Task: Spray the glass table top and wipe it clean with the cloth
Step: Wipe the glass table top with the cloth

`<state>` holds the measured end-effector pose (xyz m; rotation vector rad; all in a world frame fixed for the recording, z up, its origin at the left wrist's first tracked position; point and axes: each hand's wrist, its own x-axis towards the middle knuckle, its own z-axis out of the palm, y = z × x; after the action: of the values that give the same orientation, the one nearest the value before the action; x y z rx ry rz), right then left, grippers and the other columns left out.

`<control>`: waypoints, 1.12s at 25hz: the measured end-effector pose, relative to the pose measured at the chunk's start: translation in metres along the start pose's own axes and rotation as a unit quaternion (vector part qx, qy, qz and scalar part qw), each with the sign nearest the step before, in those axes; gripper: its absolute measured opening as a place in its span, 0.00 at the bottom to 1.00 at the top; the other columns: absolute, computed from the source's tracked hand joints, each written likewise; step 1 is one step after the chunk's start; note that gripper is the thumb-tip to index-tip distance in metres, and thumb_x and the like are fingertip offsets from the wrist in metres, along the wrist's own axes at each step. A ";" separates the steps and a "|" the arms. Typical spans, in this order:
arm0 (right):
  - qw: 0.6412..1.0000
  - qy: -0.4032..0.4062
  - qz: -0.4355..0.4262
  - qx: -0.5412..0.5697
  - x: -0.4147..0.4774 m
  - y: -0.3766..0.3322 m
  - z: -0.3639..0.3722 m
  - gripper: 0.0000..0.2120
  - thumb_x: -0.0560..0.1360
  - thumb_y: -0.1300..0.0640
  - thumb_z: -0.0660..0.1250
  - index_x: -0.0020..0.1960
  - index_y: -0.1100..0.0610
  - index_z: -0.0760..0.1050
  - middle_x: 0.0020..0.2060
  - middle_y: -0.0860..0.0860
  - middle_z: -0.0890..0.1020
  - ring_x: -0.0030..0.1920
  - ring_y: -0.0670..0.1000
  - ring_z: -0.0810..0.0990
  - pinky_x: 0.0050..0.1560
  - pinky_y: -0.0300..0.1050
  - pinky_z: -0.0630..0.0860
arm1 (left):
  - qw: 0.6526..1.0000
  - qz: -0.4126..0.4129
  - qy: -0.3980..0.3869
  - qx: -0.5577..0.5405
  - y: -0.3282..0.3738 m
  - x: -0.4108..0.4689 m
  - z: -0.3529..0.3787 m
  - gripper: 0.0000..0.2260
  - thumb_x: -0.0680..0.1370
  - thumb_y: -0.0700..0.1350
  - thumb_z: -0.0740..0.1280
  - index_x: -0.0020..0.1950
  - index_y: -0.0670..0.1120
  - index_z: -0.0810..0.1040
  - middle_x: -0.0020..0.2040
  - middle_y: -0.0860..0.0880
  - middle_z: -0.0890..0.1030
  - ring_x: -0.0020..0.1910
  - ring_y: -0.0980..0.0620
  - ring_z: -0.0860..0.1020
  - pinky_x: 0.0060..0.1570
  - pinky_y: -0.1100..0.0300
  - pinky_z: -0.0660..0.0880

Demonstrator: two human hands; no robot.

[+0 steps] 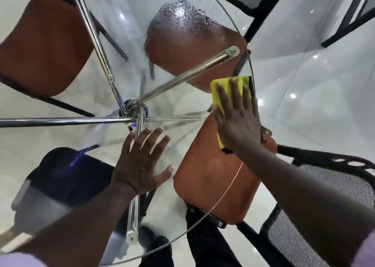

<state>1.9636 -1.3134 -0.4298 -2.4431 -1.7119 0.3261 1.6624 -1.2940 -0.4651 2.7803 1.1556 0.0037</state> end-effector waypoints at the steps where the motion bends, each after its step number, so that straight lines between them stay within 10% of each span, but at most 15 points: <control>1: 1.000 -0.002 -0.028 -0.010 -0.007 0.002 0.001 0.29 0.89 0.37 0.48 0.88 0.38 0.46 0.89 0.47 0.48 0.89 0.58 0.47 0.87 0.62 0.49 | 1.000 0.001 0.000 -0.004 0.001 0.001 0.001 0.36 0.76 0.66 0.65 0.80 0.48 0.71 0.82 0.46 0.67 0.78 0.37 0.69 0.76 0.33 0.61; 9: 0.997 0.067 0.031 -0.019 0.134 -0.016 0.000 0.31 0.86 0.37 0.46 0.88 0.42 0.52 0.89 0.52 0.53 0.87 0.64 0.52 0.84 0.68 0.55 | 1.000 -0.006 0.014 -0.005 -0.001 -0.001 0.002 0.36 0.76 0.66 0.67 0.80 0.49 0.71 0.81 0.47 0.68 0.78 0.39 0.70 0.76 0.34 0.63; 15: 0.937 0.015 -0.330 -0.114 0.083 0.017 0.006 0.27 0.90 0.45 0.55 0.87 0.49 0.61 0.87 0.53 0.62 0.86 0.62 0.59 0.83 0.68 0.60 | 1.000 -0.007 0.019 -0.019 0.000 0.001 0.004 0.36 0.75 0.67 0.66 0.79 0.50 0.72 0.81 0.47 0.69 0.78 0.39 0.69 0.76 0.34 0.63; 20: 0.994 0.072 0.087 -0.014 0.117 -0.050 0.012 0.33 0.85 0.38 0.46 0.88 0.44 0.51 0.89 0.53 0.52 0.88 0.64 0.51 0.84 0.70 0.50 | 0.997 -0.002 0.042 -0.057 -0.005 -0.004 0.002 0.35 0.77 0.67 0.65 0.77 0.47 0.73 0.81 0.44 0.68 0.78 0.38 0.68 0.77 0.36 0.62; 25: 0.940 -0.028 -0.332 -0.075 0.008 -0.052 0.038 0.30 0.88 0.36 0.51 0.88 0.41 0.54 0.88 0.49 0.56 0.88 0.58 0.54 0.85 0.65 0.57 | 0.979 -0.078 0.148 -0.118 -0.040 -0.020 -0.017 0.24 0.76 0.58 0.70 0.62 0.41 0.80 0.65 0.41 0.79 0.66 0.37 0.77 0.71 0.44 0.69; 28: 0.991 0.018 -0.116 -0.064 0.020 -0.013 0.024 0.31 0.88 0.34 0.46 0.88 0.40 0.47 0.89 0.52 0.54 0.88 0.60 0.51 0.83 0.68 0.58 | 0.987 -0.121 0.102 -0.032 -0.109 -0.057 -0.015 0.32 0.76 0.62 0.66 0.73 0.44 0.75 0.76 0.43 0.73 0.74 0.38 0.72 0.76 0.42 0.64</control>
<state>1.9518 -1.2907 -0.4516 -2.2829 -2.0327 0.1490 1.5449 -1.2563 -0.4606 2.6130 1.5055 0.3022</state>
